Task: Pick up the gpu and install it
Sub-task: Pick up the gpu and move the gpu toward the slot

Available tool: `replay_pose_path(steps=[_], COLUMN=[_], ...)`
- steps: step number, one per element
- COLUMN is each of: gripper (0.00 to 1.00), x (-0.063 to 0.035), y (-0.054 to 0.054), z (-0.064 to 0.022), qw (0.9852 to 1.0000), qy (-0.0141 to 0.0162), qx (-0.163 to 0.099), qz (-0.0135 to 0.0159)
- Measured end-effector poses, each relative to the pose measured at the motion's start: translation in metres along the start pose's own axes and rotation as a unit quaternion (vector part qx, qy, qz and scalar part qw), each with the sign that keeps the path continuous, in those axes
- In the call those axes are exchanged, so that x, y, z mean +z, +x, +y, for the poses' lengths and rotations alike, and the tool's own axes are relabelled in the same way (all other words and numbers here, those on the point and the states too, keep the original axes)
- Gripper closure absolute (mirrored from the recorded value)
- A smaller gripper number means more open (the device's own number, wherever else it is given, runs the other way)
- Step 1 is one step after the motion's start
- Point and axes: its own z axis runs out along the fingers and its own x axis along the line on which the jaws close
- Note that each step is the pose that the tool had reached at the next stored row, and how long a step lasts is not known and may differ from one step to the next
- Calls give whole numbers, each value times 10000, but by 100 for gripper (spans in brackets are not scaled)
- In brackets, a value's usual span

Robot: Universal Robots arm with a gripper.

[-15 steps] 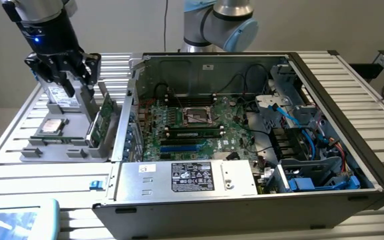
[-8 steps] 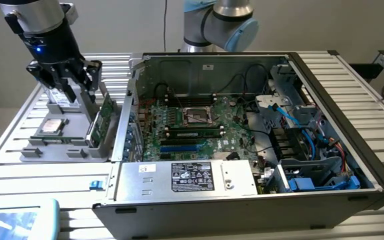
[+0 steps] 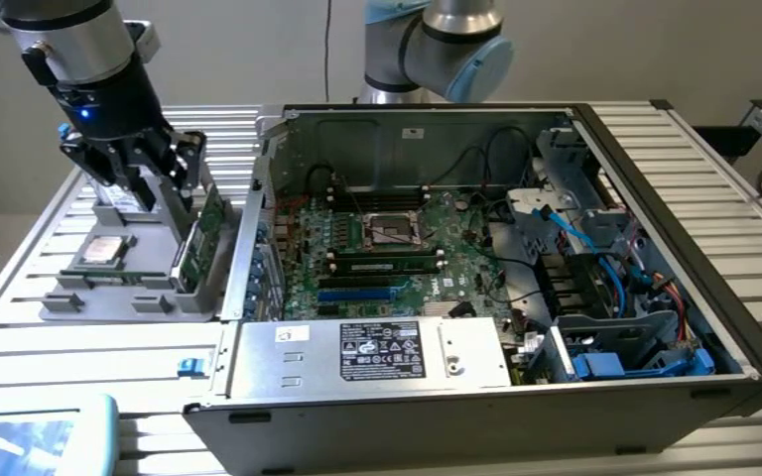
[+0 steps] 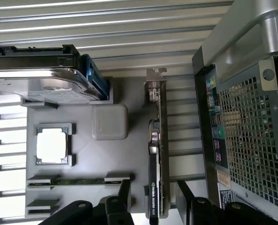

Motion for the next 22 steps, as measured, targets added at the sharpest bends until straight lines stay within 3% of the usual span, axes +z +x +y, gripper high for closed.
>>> replay_pose_path(steps=[4,18,22], gripper=[49,49,49], x=[53,298,349], y=[1,3,-2], z=[-4,-27,-31], qw=[10000,10000,9999], qy=[-49,-61,-94], qx=[1,7,11], qz=[-9,-46,-56])
